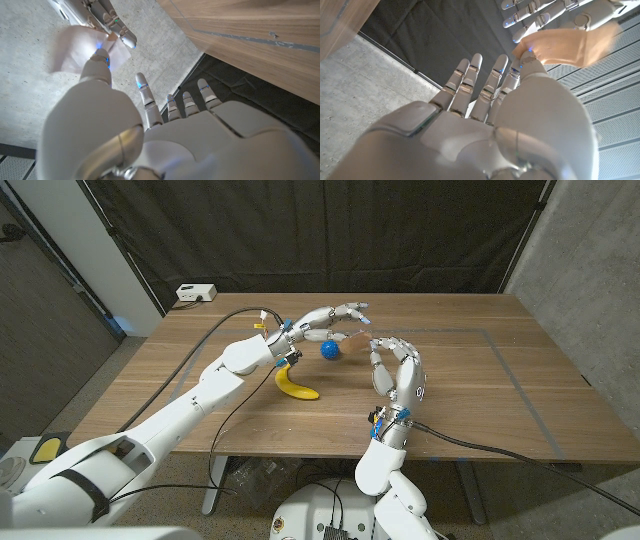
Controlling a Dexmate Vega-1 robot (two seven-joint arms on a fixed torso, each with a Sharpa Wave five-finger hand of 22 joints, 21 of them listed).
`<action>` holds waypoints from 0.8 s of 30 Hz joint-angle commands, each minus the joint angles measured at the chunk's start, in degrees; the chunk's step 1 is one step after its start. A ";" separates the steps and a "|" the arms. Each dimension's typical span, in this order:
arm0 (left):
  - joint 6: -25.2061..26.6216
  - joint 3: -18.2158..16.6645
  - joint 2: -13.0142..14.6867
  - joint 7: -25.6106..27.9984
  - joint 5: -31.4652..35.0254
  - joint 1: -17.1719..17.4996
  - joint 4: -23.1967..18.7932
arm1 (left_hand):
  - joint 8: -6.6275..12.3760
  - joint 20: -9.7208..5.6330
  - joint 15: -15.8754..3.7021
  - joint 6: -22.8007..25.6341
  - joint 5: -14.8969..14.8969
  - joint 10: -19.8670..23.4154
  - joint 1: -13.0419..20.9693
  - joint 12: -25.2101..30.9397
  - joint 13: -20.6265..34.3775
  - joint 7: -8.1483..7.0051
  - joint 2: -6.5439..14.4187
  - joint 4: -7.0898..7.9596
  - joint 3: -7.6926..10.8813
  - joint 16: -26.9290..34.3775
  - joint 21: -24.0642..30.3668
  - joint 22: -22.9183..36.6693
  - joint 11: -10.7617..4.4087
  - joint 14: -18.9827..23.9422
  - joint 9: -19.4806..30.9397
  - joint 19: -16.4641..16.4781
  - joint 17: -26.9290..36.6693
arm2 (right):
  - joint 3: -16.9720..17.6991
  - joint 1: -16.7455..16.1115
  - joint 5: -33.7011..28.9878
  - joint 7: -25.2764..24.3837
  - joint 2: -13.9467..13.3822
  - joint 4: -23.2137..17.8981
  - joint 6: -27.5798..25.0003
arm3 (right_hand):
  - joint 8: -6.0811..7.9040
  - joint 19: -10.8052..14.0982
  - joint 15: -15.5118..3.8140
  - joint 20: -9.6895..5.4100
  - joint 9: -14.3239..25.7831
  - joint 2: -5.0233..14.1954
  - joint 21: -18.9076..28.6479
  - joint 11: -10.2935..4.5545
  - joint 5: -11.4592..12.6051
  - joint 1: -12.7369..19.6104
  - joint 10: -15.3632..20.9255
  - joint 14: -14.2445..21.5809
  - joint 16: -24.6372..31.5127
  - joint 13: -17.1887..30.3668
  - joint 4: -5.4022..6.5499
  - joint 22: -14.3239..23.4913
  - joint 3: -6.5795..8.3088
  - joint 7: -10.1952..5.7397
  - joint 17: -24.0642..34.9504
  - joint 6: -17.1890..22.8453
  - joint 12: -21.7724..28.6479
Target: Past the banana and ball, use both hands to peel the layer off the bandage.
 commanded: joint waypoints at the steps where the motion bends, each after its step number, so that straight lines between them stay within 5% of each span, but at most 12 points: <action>1: -0.21 1.62 -0.62 -6.90 -4.05 -2.10 2.31 | 3.82 -0.02 -0.37 4.26 0.39 2.63 1.84 0.85 0.30 -0.85 0.46 -0.22 -0.68 0.80 0.55 0.04 -2.31 0.98 2.33 1.23 0.13 | 0.93 0.61 -0.56 0.00 0.90 0.77 -0.02 | 0.05 0.06 -9.75 -4.13 0.29 0.65 0.40 -0.07 0.30 0.00 0.31 0.28 0.21 0.23 0.00 0.20 -0.25 -1.80 0.17 2.14 0.24; 5: -0.36 1.29 -1.12 -6.18 -4.02 -1.84 2.56 | 5.18 -0.06 -0.96 7.00 0.30 4.70 2.50 1.24 0.11 -0.97 0.72 -0.07 -1.26 1.35 0.59 0.03 -4.90 1.87 1.97 1.66 0.14 | 0.83 1.01 -0.27 0.00 0.54 0.98 -0.12 | -0.01 0.00 -9.67 -4.09 0.33 0.64 0.58 -0.08 0.29 -0.01 0.26 0.27 0.15 0.32 0.03 0.22 -0.42 -1.80 0.20 2.10 0.26; 17: 0.34 0.66 -1.65 -4.05 -3.47 -1.28 2.35 | 7.19 -0.48 -2.00 15.61 -0.08 9.03 3.02 1.99 -0.40 1.29 2.53 0.92 -2.05 2.13 0.63 0.08 -6.76 3.17 -1.57 2.22 0.18 | 1.43 1.42 -1.52 0.00 0.67 1.25 1.00 | -0.17 -0.11 -9.74 -4.02 0.28 0.79 1.17 -0.08 0.33 0.13 0.26 0.34 0.02 0.59 0.06 0.25 -0.78 -1.81 0.30 2.29 0.36; 24: -0.04 0.06 -1.05 -0.05 0.64 -0.69 1.43 | -3.83 0.04 -1.65 -0.97 -1.40 6.73 2.34 -0.19 -0.72 -0.64 3.00 2.19 -4.24 1.80 -0.10 0.10 -4.86 2.90 -8.94 1.20 -0.08 | 0.56 2.09 -0.32 0.00 -0.70 1.37 1.08 | -0.31 -0.25 -9.76 -4.07 0.25 0.79 1.42 -0.10 0.36 0.26 0.17 0.35 -0.05 0.71 0.02 0.26 -0.95 -1.92 0.34 2.25 0.37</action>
